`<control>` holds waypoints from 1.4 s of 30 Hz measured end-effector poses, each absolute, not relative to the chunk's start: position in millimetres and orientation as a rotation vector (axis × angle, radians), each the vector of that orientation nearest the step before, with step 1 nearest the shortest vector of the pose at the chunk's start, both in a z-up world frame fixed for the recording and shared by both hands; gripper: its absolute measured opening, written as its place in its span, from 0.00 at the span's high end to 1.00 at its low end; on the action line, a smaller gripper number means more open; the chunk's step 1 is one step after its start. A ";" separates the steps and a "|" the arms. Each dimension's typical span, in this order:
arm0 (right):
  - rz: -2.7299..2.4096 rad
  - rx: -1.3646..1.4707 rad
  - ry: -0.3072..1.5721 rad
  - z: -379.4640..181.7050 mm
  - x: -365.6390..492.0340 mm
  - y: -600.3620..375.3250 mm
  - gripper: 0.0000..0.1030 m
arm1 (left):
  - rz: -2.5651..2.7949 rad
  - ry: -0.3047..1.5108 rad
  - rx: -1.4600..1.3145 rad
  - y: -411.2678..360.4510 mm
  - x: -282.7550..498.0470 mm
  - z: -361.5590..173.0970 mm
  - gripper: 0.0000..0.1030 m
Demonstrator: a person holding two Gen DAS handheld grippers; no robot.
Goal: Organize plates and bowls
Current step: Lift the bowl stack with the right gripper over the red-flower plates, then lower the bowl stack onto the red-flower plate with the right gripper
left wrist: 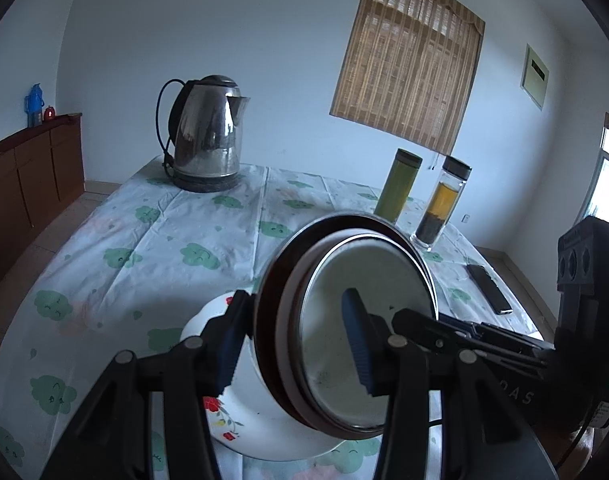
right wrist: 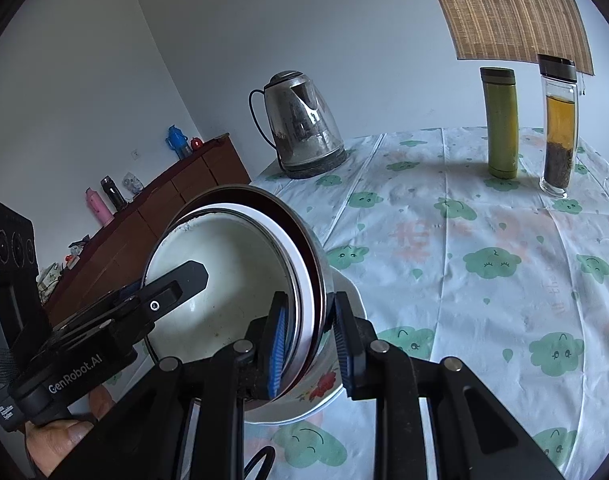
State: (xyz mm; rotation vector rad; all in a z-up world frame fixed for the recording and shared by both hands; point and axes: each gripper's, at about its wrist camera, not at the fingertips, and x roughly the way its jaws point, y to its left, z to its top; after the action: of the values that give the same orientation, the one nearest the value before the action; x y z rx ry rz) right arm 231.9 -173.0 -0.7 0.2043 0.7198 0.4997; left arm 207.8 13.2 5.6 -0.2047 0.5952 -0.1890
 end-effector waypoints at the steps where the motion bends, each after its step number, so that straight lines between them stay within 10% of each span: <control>1: 0.501 0.203 0.722 -1.3 232.3 -170.7 0.76 | -0.187 0.597 -0.211 16.0 208.4 4.6 0.56; 42: 0.535 0.166 0.833 -27.9 236.8 -151.3 0.76 | -0.143 0.729 -0.185 26.2 222.7 -29.7 0.56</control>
State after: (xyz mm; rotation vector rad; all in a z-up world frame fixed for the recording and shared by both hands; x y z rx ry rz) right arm 236.8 -151.2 -27.9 0.1664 0.8329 0.5348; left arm 222.7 26.2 -29.7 -0.1849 0.7290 -0.1425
